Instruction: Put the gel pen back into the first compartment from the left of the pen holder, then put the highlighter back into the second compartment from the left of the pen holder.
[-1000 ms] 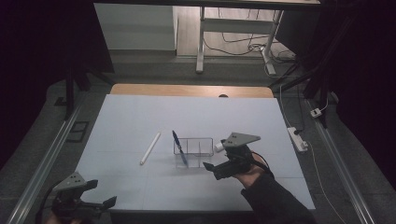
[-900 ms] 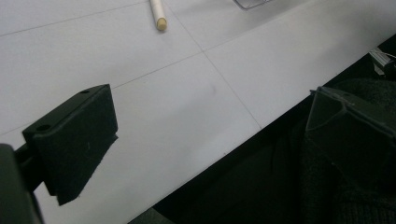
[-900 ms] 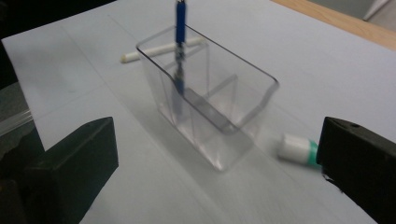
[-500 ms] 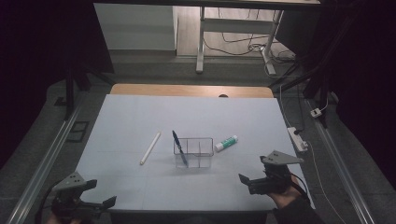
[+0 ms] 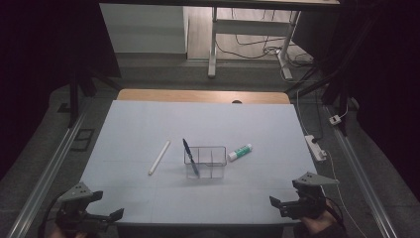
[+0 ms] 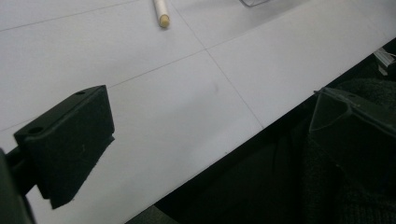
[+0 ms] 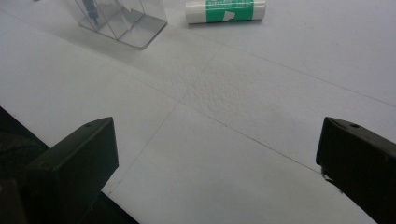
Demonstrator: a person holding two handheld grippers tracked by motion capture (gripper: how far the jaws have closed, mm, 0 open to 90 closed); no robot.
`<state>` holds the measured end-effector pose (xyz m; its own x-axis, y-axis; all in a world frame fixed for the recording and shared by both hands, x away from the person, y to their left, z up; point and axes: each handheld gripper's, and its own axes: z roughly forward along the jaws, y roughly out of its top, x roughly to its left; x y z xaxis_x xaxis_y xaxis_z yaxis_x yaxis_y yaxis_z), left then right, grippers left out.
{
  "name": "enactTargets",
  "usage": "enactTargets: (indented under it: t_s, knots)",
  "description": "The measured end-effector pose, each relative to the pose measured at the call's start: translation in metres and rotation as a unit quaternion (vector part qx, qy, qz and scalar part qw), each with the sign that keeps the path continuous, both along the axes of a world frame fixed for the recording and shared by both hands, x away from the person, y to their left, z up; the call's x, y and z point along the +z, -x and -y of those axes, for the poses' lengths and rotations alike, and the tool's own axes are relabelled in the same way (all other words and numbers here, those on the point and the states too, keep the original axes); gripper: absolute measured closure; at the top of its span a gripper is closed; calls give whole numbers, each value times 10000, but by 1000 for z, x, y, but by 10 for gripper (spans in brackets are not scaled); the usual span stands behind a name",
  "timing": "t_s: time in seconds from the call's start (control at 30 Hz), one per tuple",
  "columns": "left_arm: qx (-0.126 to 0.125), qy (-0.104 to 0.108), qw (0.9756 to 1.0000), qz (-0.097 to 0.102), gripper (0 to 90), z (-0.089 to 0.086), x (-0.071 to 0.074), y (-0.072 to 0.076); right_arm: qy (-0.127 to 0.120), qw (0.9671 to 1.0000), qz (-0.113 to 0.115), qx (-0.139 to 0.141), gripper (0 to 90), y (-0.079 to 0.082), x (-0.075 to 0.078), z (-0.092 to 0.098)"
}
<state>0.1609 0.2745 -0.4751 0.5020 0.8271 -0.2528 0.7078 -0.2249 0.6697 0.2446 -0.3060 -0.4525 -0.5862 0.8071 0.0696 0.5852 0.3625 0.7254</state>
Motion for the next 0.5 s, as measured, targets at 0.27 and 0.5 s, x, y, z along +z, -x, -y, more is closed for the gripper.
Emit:
enactTargets:
  t_s: [0.27, 0.5]
  knots:
    - [-34, 41, 10000, -62, 0, 0, 0, -2, 34, 10000, 15, 40, 0, 0, 0, -1]
    - [-119, -110, 9999, -9, 0, 5, 6, -7, 43, 10000, 15, 67, 0, 0, 0, -2]
